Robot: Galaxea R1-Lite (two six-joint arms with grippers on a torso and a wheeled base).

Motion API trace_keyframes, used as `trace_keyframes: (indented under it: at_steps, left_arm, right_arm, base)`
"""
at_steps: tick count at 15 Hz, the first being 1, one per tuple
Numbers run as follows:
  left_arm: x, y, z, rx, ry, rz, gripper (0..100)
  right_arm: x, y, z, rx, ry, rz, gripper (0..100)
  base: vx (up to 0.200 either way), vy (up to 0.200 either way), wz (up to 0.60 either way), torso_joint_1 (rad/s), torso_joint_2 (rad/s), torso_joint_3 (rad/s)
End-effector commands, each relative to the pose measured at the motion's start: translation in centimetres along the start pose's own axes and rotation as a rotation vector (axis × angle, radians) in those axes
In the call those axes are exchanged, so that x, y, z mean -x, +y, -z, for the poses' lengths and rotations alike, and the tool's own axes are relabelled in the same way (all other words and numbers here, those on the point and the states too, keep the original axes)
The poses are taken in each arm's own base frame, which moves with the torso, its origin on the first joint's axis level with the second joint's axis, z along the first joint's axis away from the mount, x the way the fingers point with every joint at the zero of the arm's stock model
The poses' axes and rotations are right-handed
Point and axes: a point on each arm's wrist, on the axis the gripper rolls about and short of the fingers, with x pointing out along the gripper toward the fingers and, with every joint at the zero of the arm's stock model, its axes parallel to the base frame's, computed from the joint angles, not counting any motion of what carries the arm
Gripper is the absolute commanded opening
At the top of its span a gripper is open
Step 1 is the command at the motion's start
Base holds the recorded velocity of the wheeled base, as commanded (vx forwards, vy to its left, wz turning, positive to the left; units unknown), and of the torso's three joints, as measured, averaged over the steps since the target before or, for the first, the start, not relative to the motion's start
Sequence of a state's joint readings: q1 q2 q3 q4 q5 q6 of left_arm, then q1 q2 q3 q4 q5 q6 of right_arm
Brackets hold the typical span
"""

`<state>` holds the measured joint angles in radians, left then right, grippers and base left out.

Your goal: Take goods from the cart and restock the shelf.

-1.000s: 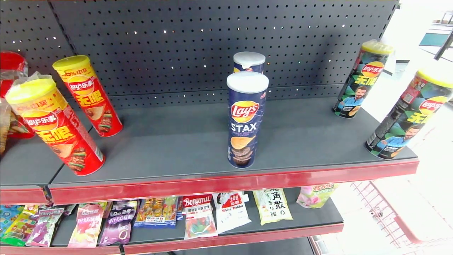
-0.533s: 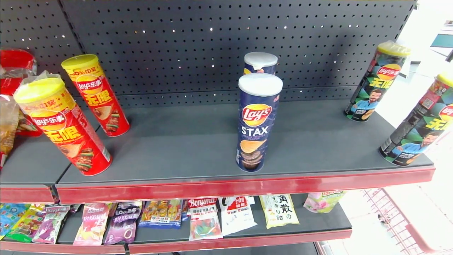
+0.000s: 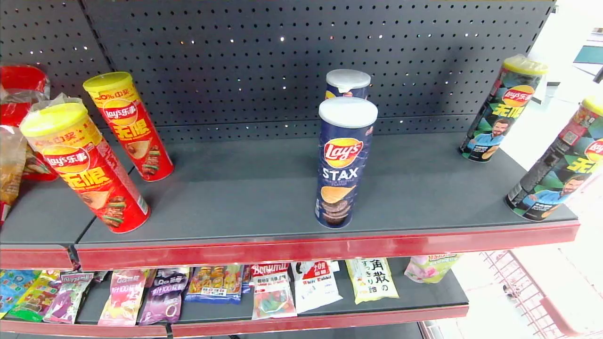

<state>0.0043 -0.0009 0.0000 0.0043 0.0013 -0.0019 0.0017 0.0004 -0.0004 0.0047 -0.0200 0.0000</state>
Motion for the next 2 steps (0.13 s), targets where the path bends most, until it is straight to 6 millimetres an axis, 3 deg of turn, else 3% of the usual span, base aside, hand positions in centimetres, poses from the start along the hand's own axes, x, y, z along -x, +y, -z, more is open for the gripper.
trace_keyframes:
  at_steps: [1,2]
  left_arm:
    - [-0.01,0.0,0.0,0.0,0.001,-0.001,100]
    - [-0.01,0.0,0.0,0.001,0.001,-0.001,100]
  right_arm:
    - [-0.01,0.0,0.01,0.0,0.001,0.0,100]
    - [-0.01,0.0,0.01,0.0,0.001,0.0,100]
  base:
    - [0.0,0.0,0.0,0.0,0.0,0.0]
    - [0.0,0.0,0.0,0.0,0.0,0.0]
